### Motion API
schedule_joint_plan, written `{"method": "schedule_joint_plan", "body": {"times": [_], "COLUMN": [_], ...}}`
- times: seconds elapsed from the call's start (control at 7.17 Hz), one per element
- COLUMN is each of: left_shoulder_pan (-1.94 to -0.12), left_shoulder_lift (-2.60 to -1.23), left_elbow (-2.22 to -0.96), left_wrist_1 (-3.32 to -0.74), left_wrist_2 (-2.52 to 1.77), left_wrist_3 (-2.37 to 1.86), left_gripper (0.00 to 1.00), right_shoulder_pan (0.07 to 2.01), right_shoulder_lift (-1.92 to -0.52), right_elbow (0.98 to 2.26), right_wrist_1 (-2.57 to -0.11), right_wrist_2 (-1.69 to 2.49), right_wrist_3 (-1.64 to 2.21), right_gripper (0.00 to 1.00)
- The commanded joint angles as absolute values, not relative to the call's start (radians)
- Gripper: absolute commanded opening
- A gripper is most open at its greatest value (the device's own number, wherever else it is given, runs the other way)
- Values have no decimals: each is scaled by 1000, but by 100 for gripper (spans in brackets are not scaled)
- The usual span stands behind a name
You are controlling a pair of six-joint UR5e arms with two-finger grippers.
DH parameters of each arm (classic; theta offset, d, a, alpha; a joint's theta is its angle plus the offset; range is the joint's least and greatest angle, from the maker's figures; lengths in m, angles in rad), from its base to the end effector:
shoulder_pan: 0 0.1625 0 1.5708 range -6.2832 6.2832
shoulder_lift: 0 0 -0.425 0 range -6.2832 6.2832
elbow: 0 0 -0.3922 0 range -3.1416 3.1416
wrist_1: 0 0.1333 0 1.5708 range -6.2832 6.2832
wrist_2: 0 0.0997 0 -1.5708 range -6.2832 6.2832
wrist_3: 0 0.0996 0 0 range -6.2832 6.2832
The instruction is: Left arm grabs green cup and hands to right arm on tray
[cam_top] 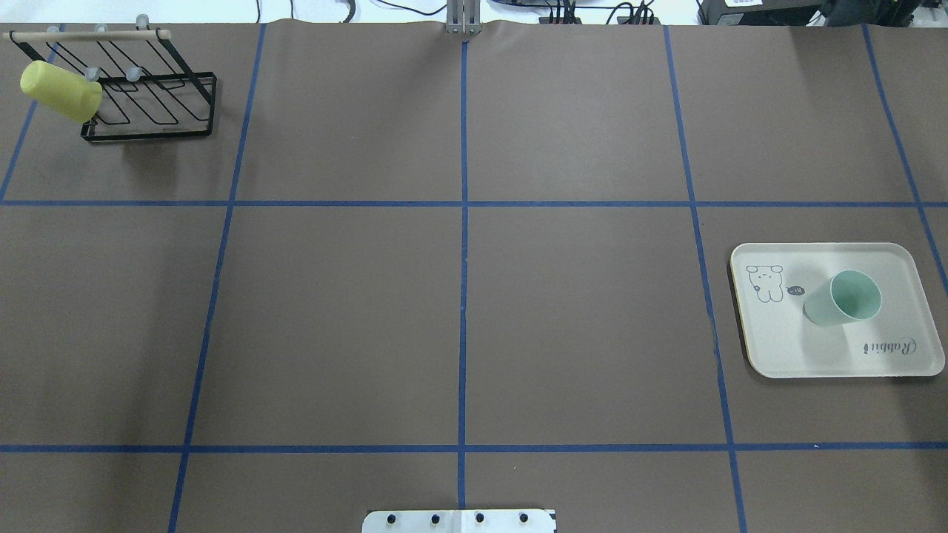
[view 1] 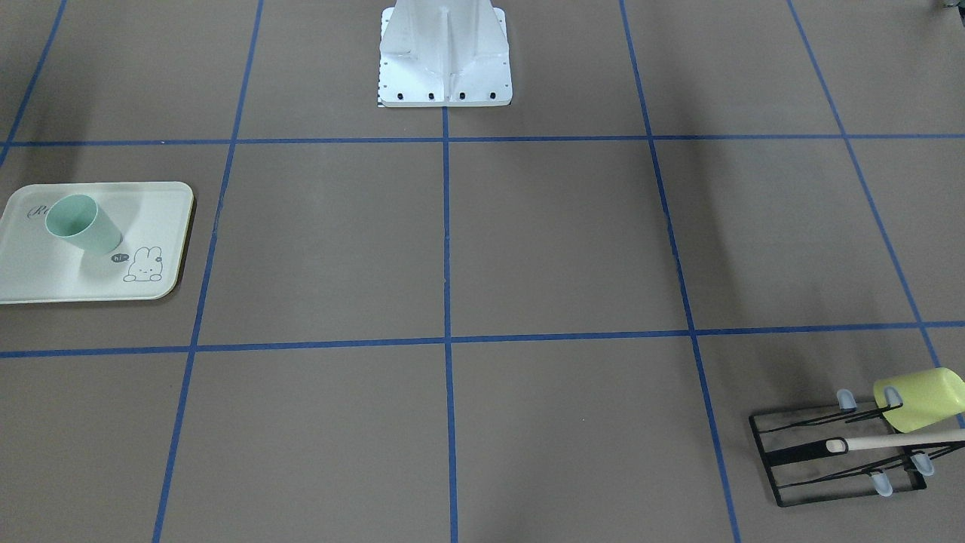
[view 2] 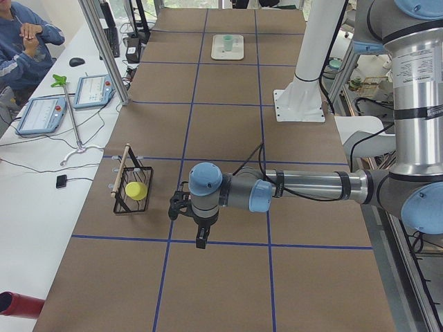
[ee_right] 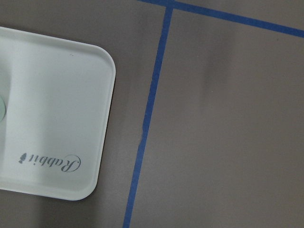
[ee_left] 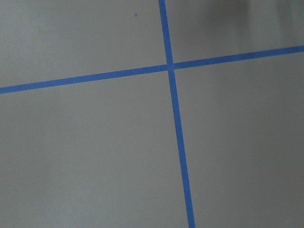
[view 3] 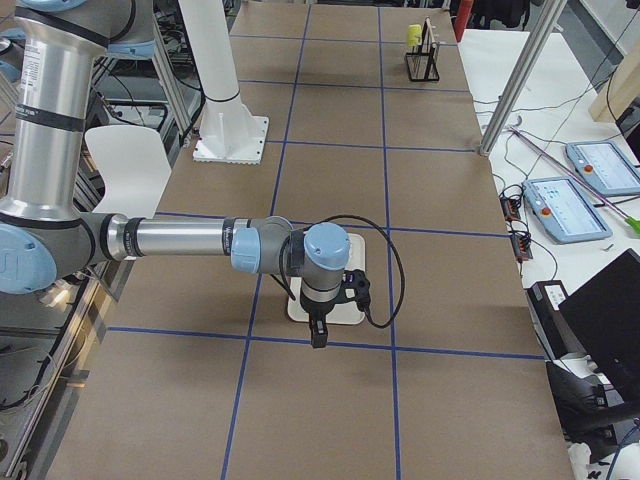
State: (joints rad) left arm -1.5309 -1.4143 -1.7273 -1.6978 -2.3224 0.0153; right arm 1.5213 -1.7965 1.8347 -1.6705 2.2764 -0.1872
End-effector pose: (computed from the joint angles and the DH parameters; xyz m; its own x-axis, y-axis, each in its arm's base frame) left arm -0.0479 -0.4363 0.6419 0.7259 0.1307 -0.6753 -0.0507 0.9893 0.1370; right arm 0.0492 -0.3946 0.6435 0.7398 -0.1834 0.6474 0.1904 0.9799 0.0601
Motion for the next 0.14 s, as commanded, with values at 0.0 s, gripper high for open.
{"method": "schedule_joint_plan", "body": {"times": [0.0], "left_shoulder_pan": [-1531], "left_shoulder_lift": [-1414], "left_elbow": [-1729], "left_wrist_1": [-1697], "left_wrist_2": [-2322], "left_wrist_3": [15], "left_gripper": [100], "right_shoulder_pan": [1520], "right_shoulder_lift": [-1796], "right_elbow": [1835], "right_wrist_1": [-1671], "right_wrist_2": [2276], "right_wrist_3": [-187], "right_gripper": [100]}}
